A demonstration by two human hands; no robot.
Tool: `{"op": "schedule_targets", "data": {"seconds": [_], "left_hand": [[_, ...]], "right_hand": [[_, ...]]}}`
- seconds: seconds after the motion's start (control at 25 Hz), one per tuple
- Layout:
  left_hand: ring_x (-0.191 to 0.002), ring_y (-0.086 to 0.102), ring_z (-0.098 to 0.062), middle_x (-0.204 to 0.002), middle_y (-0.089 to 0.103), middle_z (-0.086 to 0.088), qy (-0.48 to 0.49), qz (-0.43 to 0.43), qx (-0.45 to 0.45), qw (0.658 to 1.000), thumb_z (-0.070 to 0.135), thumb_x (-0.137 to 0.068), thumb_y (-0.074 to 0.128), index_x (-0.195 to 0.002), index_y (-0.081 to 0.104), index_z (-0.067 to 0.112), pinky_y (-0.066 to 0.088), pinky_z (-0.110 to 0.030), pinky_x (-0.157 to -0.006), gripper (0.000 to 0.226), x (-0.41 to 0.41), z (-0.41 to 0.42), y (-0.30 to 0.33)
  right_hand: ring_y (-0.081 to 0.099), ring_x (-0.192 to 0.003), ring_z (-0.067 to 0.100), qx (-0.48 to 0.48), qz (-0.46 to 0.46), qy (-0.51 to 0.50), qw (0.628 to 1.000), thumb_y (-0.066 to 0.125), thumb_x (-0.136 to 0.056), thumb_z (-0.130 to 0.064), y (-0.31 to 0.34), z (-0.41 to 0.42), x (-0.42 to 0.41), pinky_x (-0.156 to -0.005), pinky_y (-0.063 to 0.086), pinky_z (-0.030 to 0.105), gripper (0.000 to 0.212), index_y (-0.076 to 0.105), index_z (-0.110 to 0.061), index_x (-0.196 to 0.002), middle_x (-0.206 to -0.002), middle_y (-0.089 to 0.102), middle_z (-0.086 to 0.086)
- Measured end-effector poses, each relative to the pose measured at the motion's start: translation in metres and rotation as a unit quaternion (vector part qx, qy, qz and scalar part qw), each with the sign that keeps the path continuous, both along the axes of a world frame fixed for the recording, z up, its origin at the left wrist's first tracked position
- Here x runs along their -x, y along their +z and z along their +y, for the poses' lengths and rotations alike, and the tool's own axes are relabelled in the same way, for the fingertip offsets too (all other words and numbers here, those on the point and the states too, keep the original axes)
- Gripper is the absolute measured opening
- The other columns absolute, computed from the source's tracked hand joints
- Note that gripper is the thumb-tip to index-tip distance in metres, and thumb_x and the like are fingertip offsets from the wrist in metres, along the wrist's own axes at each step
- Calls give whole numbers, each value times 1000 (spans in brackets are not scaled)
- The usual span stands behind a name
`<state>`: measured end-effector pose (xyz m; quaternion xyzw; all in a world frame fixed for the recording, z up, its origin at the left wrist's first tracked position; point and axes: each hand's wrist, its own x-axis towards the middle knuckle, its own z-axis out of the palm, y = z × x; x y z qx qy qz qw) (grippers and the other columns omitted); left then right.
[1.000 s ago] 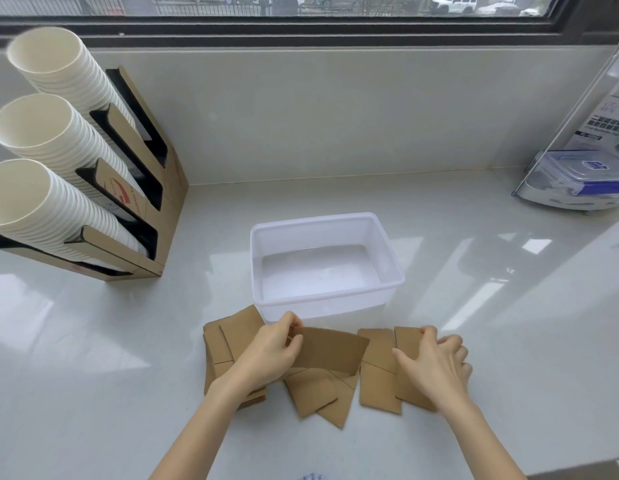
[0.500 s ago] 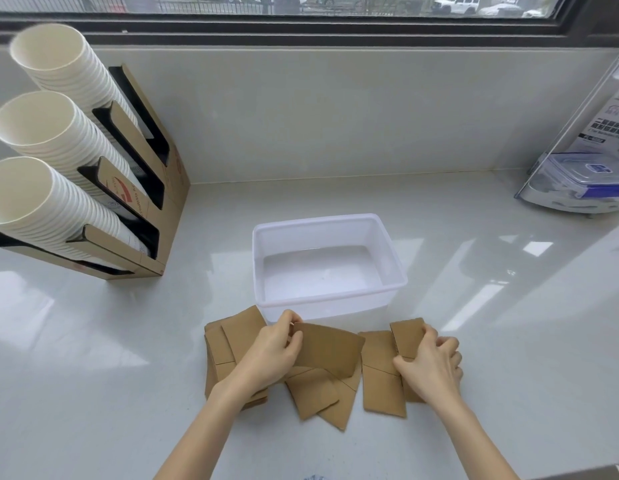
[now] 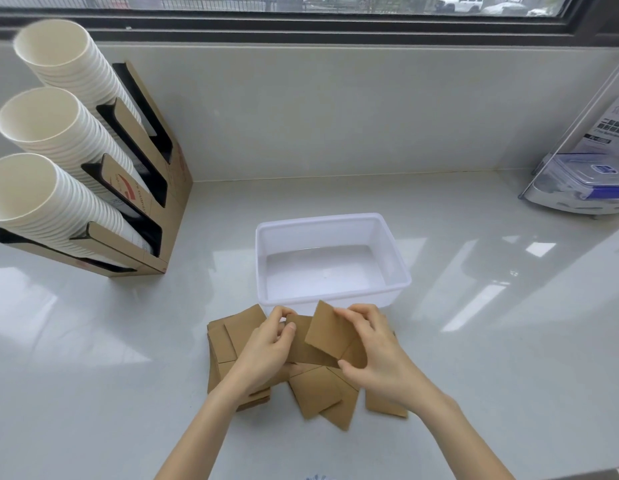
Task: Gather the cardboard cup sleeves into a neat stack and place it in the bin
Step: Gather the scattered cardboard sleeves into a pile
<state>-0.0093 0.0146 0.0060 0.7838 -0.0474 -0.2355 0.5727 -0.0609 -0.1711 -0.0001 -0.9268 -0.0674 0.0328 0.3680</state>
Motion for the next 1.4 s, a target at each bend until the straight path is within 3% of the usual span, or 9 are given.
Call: {"op": "schedule_targets", "data": {"seconds": [0.16,0.32,0.44,0.6,0.68,0.8,0.92,1.28,1.4], "left_hand": [[-78,59,-15,-92,52,-8,24,35,55,998,22,-95,34,-93,50,19,59,-28,-55,16,4,2,5],[-77,62,-13,-84,56,-3,28,38,78,996,30,-93,39,-91,51,15,59,-30,-55,19,6,2,4],[-72,67,-10,-88,63,-4,20,15,83,996,19,-90,47,-90,49,18,58,-29,-53,2,6,0,0],[-71,68,-5,-95,64,-5,50,12,78,996,15,-91,46,-90,49,25,56,-24,-51,10,6,6,-7],[-75,68,-2,-99,63,-5,65,10,73,995,16,-91,45,-93,49,28,57,-23,-52,13,4,11,-10],[-77,67,0,-98,63,-3,83,1,76,994,14,-92,43,-92,50,30,56,-21,-51,18,1,18,-13],[-75,67,2,-97,63,0,90,-10,70,993,13,-92,42,-90,49,31,55,-20,-49,19,-3,20,-14],[-82,67,-5,-103,62,-3,94,-7,56,994,15,-92,43,-92,50,34,57,-22,-53,20,-3,20,-19],[-78,68,-7,-117,57,-12,92,-14,6,996,21,-92,43,-107,48,26,60,-35,-68,16,-3,22,-22]], "right_hand": [[30,-113,-1,32,-19,61,997,55,-74,-27,-2,8,-9,-97,27,14,64,32,-32,-133,-120,28,-19],[31,-114,0,41,-41,81,995,53,-74,-25,-4,12,-12,-99,28,16,64,31,-33,-133,-128,33,-14],[32,-118,0,33,-37,81,995,55,-76,-26,-5,12,-12,-101,28,17,63,32,-33,-133,-128,33,-15],[38,-116,-3,-51,-25,-42,997,56,-82,-34,-9,3,-6,-94,30,6,52,39,-32,-131,-120,34,-17],[44,-114,6,-54,1,-148,988,53,-86,-31,-13,-8,-2,-86,34,11,44,41,-27,-129,-116,38,-10],[42,-116,27,109,159,-236,953,52,-85,-44,-21,-18,5,-91,40,33,56,35,-12,-128,-122,39,8],[36,-116,33,222,250,-234,913,57,-78,-55,-28,-11,10,-94,39,38,79,23,-8,-132,-125,34,17],[31,-109,29,145,220,-248,932,60,-75,-31,-34,-8,10,-91,34,30,80,16,-10,-138,-119,28,14],[29,-108,23,75,165,-236,955,62,-73,-31,-30,-8,13,-96,29,28,82,16,-15,-139,-116,26,8]]}}
